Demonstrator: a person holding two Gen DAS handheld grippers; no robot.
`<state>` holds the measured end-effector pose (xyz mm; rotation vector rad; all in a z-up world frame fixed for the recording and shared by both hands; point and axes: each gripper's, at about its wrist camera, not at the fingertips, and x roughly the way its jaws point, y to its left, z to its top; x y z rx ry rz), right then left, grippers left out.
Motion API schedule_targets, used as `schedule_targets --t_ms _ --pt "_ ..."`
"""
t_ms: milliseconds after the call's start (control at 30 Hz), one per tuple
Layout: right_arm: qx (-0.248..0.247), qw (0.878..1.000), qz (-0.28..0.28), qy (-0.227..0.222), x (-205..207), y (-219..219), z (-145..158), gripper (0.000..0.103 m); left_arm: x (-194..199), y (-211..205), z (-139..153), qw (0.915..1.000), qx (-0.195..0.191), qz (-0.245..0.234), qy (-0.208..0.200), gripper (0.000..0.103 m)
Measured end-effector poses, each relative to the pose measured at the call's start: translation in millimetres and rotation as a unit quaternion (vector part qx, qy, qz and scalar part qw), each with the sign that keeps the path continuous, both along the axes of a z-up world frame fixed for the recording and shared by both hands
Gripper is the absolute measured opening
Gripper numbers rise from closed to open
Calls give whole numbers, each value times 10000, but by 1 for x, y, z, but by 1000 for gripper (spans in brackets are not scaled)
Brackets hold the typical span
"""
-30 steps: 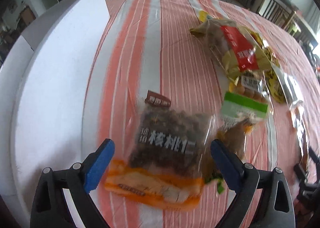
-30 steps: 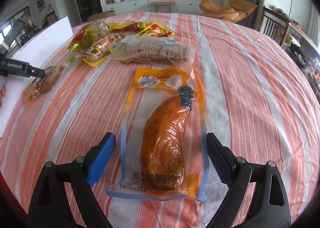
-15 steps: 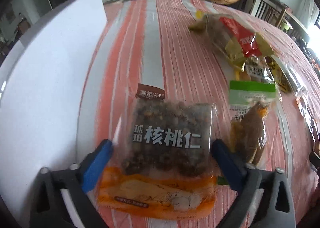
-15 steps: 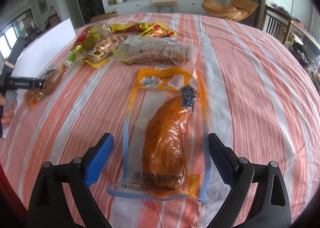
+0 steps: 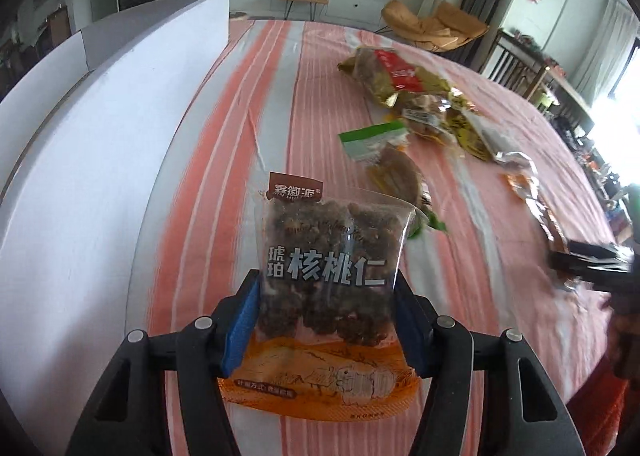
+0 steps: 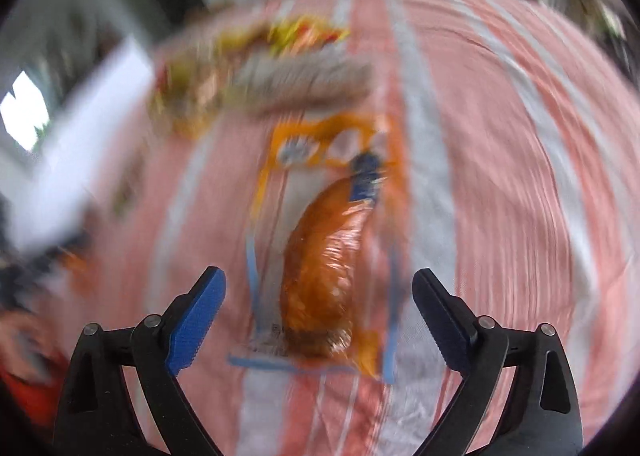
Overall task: Organize snacks
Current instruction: 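Grasp the orange sausage pack with right tool while left tool grasps walnut bag, then lift both packs over the cardboard box and open both tools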
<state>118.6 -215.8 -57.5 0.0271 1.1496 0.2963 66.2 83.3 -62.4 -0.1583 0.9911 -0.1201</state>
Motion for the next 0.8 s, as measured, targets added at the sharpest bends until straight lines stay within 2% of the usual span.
schedule_targets --t_ms 33,67,100,167,233,300,367,433,500,633,700,733,800 --pt "-425 9990 115 -54 4 14 -2 92 -5 0 3 10000 -39 -30 -45 61" --pt "-772 9968 176 -133 6 23 -3 82 -9 2 8 9999 -79 -55 -93 61" --pt "-834 9961 191 -196 6 26 -2 80 -7 3 11 9998 -117 -71 -128 61" --pt "-649 9978 85 -79 4 23 2 74 -14 5 14 9996 -170 -116 -191 61" --pt "-380 9992 7 -124 -4 14 10 63 -24 3 12 9995 -192 -149 -216 61" --pt "334 9989 -339 -6 -14 -6 16 55 -27 3 10 9993 -267 -191 -200 61" --pt "874 9938 -688 39 -27 -21 16 52 -26 2 6 9989 -366 -234 -157 61" --pt "1177 9892 -874 9 -36 -26 14 52 -25 0 3 9986 -419 -282 -134 61" --pt "1172 9891 -880 -113 -40 -24 13 52 -25 -2 2 9986 -424 -299 -140 61" --pt "198 9983 -395 -377 -43 8 18 58 -26 -3 1 9986 -412 -299 -151 61" --pt "-300 9982 -143 -503 -44 22 17 66 -28 -3 1 9987 -386 -280 -159 61" --pt "-480 9974 -77 -527 -44 25 13 74 -29 -3 1 9988 -382 -276 -157 61" --pt "-754 9956 -9 -559 -44 29 6 81 -30 -3 0 9989 -367 -272 -135 61"
